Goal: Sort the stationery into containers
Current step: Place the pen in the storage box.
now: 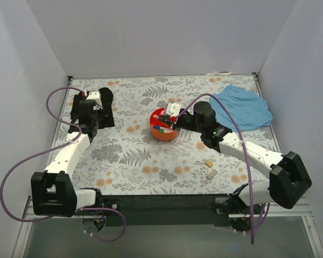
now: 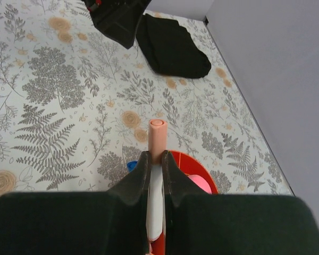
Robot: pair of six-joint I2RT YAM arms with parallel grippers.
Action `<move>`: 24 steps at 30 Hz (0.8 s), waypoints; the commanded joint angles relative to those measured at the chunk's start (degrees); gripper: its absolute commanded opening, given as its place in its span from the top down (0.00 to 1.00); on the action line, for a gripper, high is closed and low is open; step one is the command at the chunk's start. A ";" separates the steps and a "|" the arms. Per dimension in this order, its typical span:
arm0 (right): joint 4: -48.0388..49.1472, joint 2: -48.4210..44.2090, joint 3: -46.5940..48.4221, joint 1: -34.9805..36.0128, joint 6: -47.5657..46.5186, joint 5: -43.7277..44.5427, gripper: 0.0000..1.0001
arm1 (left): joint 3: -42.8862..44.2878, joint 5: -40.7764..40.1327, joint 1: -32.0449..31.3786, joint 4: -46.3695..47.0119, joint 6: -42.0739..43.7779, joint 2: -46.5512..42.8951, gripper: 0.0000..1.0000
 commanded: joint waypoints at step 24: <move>14.37 10.33 -4.43 -4.27 -0.95 -9.04 0.77 | 5.32 -2.06 0.34 -0.28 2.92 6.14 0.15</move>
